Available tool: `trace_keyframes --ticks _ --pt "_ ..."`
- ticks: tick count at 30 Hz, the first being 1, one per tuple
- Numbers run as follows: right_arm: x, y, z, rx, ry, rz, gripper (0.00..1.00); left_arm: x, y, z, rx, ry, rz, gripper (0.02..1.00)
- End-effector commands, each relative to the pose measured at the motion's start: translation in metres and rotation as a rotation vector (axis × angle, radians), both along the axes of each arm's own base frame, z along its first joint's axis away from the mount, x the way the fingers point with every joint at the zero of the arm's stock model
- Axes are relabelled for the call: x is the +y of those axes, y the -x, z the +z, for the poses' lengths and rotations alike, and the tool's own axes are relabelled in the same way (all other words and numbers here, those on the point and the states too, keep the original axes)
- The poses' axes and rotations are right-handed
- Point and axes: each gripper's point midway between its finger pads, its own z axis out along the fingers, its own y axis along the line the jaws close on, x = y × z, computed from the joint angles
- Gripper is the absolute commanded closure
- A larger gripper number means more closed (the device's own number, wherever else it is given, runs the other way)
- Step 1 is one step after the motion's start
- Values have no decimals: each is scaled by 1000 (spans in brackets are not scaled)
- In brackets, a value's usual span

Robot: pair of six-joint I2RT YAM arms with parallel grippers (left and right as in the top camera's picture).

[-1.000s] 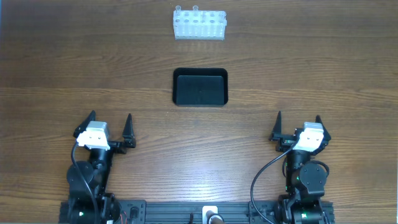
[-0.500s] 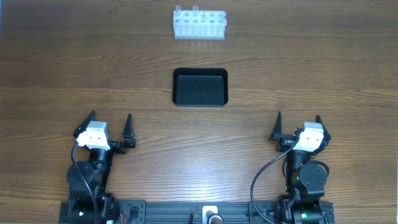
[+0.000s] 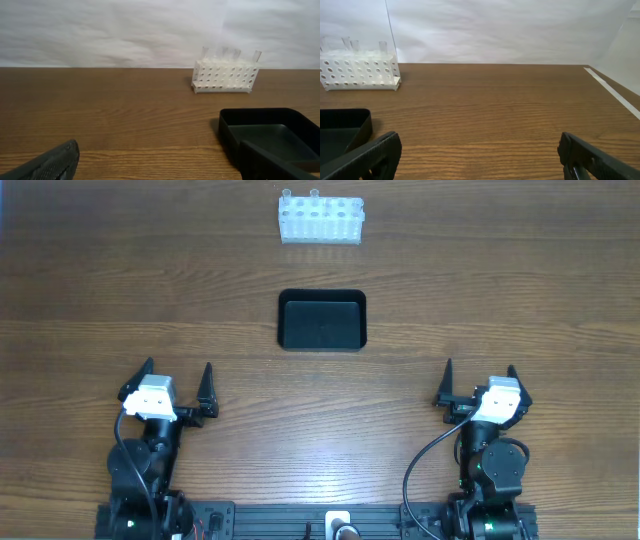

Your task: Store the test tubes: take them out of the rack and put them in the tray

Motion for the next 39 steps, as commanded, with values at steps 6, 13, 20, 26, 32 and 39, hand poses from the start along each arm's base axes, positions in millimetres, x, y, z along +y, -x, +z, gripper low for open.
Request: trace_keyframes --ticks 6,13,20,26,32,39 --pt "-4 0 -3 0 -9 -20 9 1 0 -1 -3 -18 1 18" --pt "-4 0 -3 0 -9 -20 7 1 0 -1 -3 -18 2 18" --pt "-4 0 -3 0 -9 -20 7 1 0 -1 -3 -18 1 18" --pt "-4 0 -3 0 -9 -20 9 1 0 -1 -3 -18 1 18" --pt "-4 0 -3 0 -9 -20 7 1 0 -2 0 -15 1 18" --pt "-4 0 -3 0 -9 -20 7 0 -10 47 -140 -8 -2 18"
